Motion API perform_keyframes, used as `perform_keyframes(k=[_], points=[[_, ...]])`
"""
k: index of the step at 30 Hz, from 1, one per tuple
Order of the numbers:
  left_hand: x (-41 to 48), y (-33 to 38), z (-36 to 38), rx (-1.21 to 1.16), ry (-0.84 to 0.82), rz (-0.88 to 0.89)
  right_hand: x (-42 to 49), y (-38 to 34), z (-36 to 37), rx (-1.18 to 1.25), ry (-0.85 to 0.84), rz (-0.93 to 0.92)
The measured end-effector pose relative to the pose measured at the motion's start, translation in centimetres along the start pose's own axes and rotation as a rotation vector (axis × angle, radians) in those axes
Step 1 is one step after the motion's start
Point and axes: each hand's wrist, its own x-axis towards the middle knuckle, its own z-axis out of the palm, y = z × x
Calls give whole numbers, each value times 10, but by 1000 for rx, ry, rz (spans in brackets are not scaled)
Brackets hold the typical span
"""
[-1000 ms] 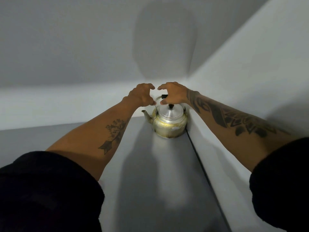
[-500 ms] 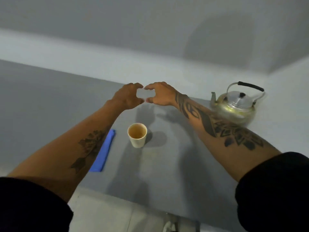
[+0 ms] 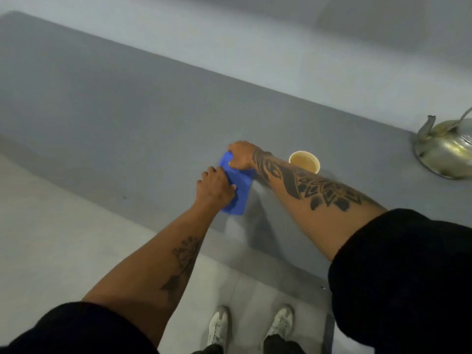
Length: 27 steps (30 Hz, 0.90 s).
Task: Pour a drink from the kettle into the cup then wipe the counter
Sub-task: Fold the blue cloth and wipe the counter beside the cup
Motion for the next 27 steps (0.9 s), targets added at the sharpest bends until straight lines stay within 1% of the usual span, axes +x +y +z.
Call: perform_keyframes(k=[4, 7, 9, 11, 13, 19, 22, 25, 27], points=[[-4, -1, 22, 49, 73, 11, 3, 12, 27, -20, 9, 86], [-3, -3, 27, 47, 117, -9, 5, 15, 34, -47, 101, 99], [-2, -4, 28, 37, 129, -26, 6, 16, 33, -27, 138, 105], [-1, -5, 28, 36, 144, -36, 9, 18, 31, 34, 138, 112], [-1, -5, 27, 25, 152, -46, 10, 19, 28, 114, 132, 98], [9, -15, 20, -99, 94, -60, -11, 13, 1, 304, 191, -36], [16, -26, 17, -256, 73, -32, -35, 7, -21, 334, 204, -131], [12, -30, 9, -617, -28, -38, -63, 3, -43, 340, 234, -191], [6, -27, 3, -788, -107, -17, -82, 4, -56, 343, 263, -202]])
